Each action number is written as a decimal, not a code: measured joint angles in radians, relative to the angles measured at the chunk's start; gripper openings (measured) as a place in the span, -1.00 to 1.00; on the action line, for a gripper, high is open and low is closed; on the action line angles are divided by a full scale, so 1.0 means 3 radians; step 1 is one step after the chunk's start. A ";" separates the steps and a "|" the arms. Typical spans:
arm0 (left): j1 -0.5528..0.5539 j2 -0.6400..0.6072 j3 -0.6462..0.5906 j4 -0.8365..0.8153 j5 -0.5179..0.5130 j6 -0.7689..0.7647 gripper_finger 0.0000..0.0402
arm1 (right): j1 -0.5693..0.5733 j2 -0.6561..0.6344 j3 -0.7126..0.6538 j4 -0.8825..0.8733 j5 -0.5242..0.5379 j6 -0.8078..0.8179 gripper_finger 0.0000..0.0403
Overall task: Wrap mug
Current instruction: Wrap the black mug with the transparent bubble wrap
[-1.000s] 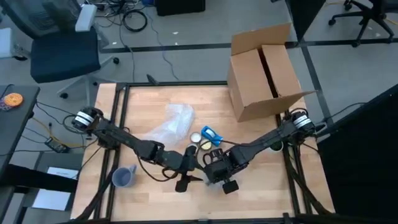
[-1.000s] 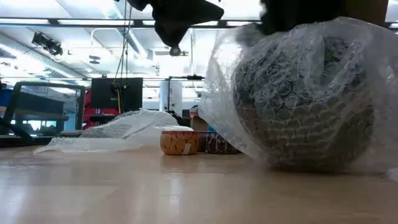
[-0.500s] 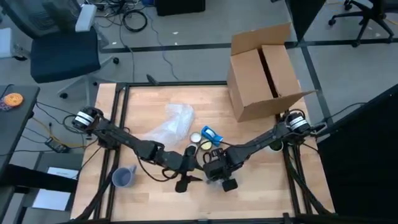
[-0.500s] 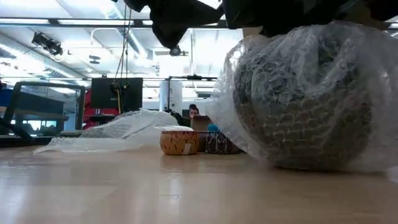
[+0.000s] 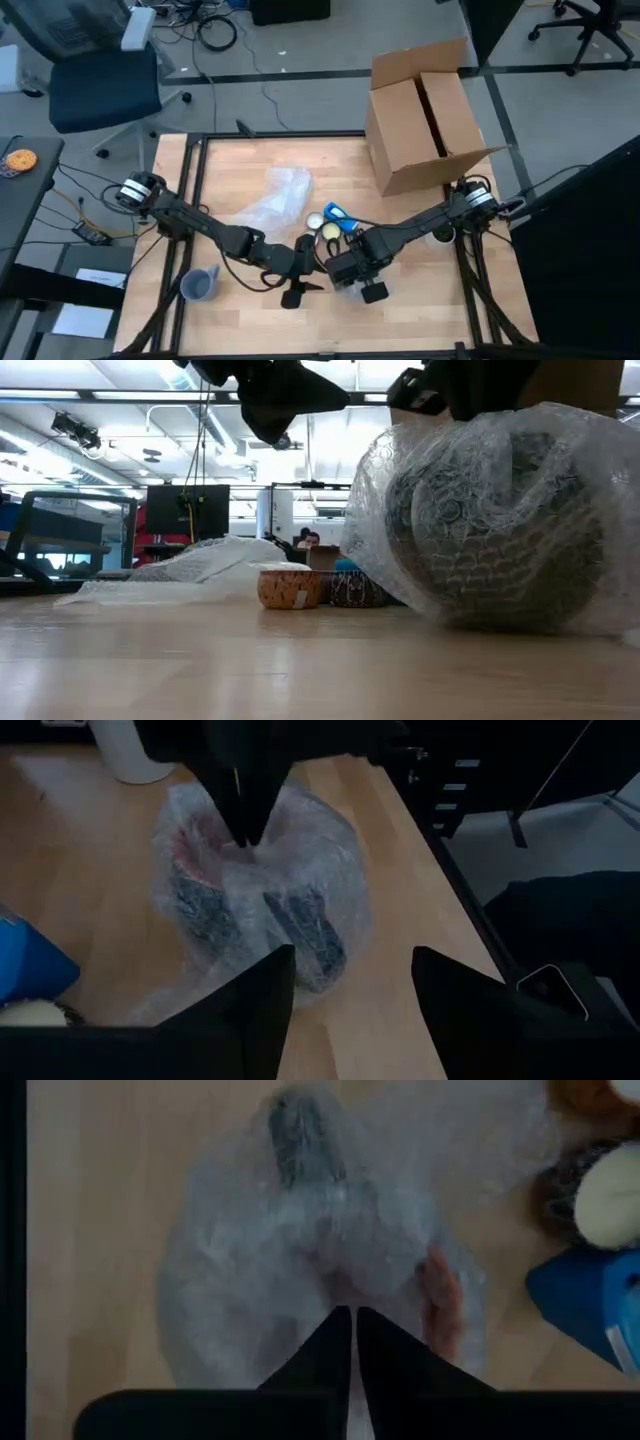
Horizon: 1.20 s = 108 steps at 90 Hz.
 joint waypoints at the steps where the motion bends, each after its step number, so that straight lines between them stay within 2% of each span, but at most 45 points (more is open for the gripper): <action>1: 0.0000 0.0000 0.0000 0.0000 0.0000 0.0000 -0.06 | 0.0000 0.0000 -0.0010 0.0028 -0.0001 0.0000 -1.00; 16: 0.0000 0.0000 0.0000 -0.0005 0.0001 -0.0005 -0.06 | 0.0004 -0.0002 -0.0273 0.0327 -0.0043 -0.0004 -1.00; 38: 0.0000 0.0000 0.0000 -0.0005 0.0003 -0.0027 -0.06 | -0.0006 -0.0010 -0.0908 0.0640 -0.0151 0.0005 -1.00; 52: -0.0001 0.0000 0.0000 -0.0003 0.0003 -0.0061 -0.06 | -0.0019 -0.0024 -0.1061 0.0696 -0.0221 0.0146 -1.00; 68: -0.0002 0.0000 0.0000 -0.0002 0.0003 -0.0089 -0.06 | -0.0019 -0.0051 -0.0849 0.0536 -0.0213 0.0261 -1.00; 81: -0.0003 0.0000 0.0000 -0.0002 0.0003 -0.0090 -0.06 | -0.0004 -0.0095 -0.0444 0.0246 -0.0021 0.0360 -1.00; 97: -0.0003 0.0000 0.0000 -0.0002 0.0003 -0.0090 -0.06 | 0.0004 -0.0097 0.0011 -0.0304 0.0203 0.0688 -1.00; 108: -0.0003 0.0000 0.0000 -0.0003 0.0004 -0.0090 -0.06 | 0.0004 -0.0105 0.0152 -0.0644 0.0256 0.0768 -1.00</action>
